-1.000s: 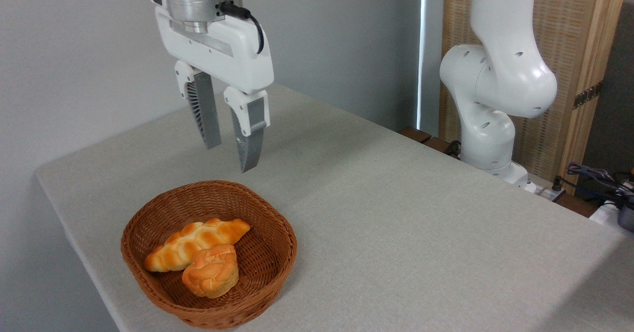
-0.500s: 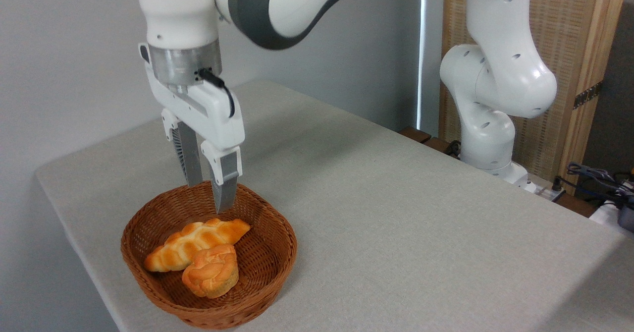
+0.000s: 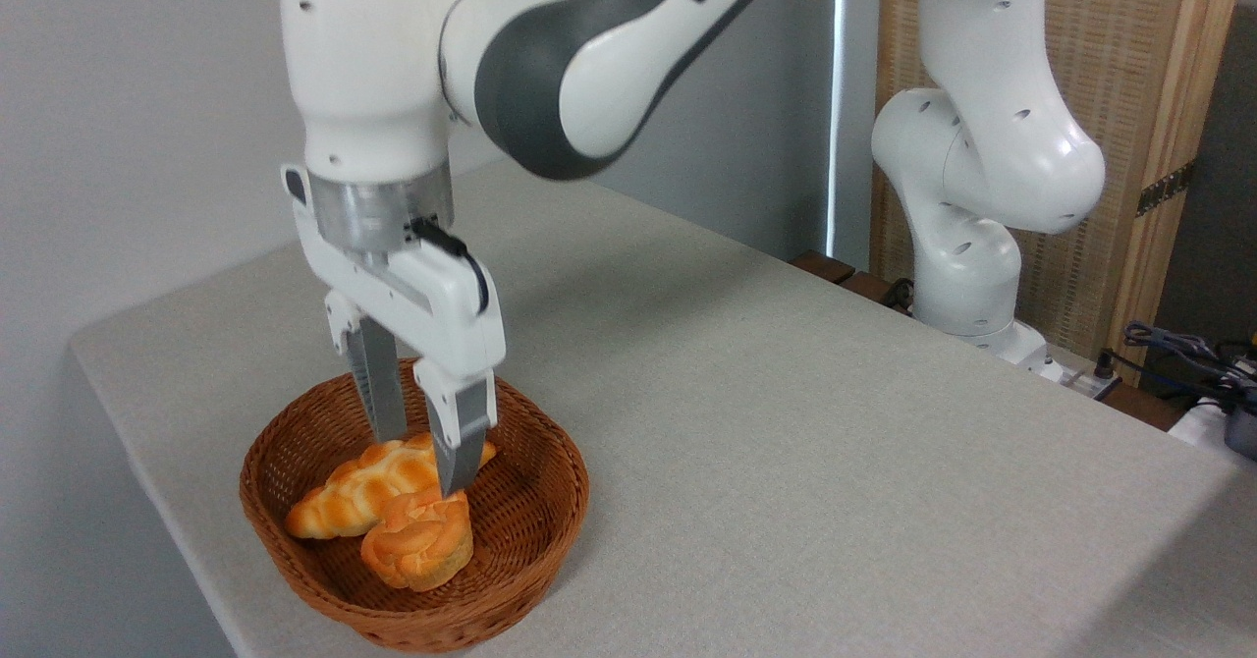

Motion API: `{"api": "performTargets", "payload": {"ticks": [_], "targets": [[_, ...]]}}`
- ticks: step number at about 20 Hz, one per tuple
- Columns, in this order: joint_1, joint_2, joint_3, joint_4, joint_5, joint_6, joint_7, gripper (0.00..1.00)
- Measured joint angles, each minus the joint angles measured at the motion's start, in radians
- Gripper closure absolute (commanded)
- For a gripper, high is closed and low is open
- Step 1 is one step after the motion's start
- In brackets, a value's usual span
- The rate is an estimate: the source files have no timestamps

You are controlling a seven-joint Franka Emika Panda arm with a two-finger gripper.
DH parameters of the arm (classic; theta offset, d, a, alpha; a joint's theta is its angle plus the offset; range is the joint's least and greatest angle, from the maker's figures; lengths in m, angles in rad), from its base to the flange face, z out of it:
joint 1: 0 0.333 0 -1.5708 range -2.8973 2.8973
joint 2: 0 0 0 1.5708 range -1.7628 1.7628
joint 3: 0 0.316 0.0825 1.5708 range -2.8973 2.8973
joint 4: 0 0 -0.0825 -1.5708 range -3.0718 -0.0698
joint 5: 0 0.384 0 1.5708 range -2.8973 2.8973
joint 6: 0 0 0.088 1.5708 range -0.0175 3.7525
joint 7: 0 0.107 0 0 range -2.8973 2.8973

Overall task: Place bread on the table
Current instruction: 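Descend into the basket and close the gripper on the round bun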

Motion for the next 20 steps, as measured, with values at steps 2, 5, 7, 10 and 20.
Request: {"api": "performTargets", "payload": {"ticks": [2,5,7,10,20], "targets": [[0.004,0.027,0.008,-0.001,0.0,0.028,0.005,0.0],[0.02,0.057,0.009,-0.001,0.0,0.037,0.006,0.0],[0.021,0.069,0.008,-0.001,0.0,0.04,0.006,0.0],[0.02,0.075,0.004,-0.001,0.0,0.056,0.006,0.0],[0.028,0.041,0.012,0.018,0.0,0.059,0.006,0.0]]}}
